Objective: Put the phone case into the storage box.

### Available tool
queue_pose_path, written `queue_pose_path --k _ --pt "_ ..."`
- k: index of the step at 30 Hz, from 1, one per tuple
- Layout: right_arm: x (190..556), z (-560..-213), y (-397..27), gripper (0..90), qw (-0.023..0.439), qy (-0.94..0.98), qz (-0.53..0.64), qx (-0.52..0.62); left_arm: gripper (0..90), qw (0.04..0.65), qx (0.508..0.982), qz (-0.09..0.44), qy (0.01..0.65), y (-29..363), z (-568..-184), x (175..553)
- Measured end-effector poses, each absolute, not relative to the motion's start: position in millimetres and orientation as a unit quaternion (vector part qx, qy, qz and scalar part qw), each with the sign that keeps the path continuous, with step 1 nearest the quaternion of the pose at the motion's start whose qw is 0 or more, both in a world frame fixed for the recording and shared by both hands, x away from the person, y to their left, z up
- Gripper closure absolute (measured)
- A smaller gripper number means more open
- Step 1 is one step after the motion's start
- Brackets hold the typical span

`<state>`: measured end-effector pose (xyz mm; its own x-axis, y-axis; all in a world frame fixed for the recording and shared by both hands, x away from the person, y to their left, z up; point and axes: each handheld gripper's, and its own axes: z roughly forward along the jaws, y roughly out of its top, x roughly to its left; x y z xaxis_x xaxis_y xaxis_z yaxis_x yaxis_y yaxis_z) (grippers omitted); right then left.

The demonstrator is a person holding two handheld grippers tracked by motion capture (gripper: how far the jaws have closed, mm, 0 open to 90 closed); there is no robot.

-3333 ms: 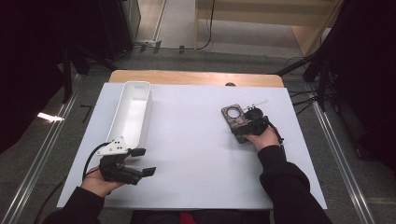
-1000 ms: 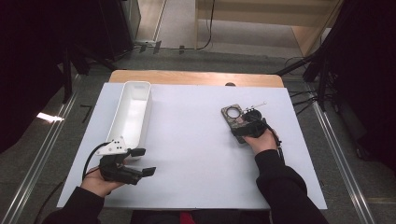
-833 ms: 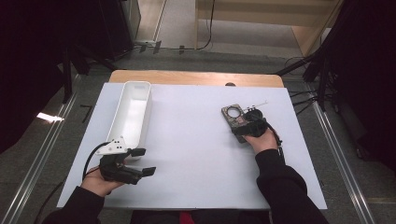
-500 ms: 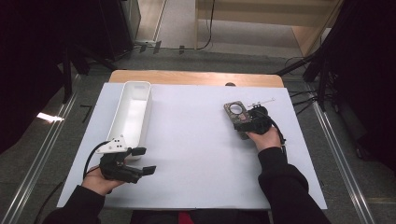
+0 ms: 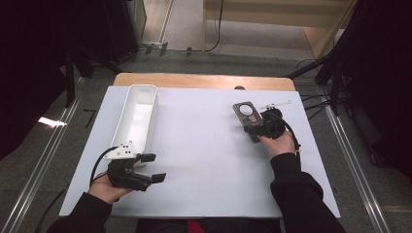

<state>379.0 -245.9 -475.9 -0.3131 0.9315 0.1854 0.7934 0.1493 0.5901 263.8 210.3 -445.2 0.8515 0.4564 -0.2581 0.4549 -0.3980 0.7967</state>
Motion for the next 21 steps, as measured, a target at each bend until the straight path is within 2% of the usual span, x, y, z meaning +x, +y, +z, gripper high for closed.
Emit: queue_pose_path --k 21 --pt "359 -465 -236 10.5 0.081 0.750 0.342 0.560 15.8 0.466 0.828 -0.007 0.312 198 -424 271"
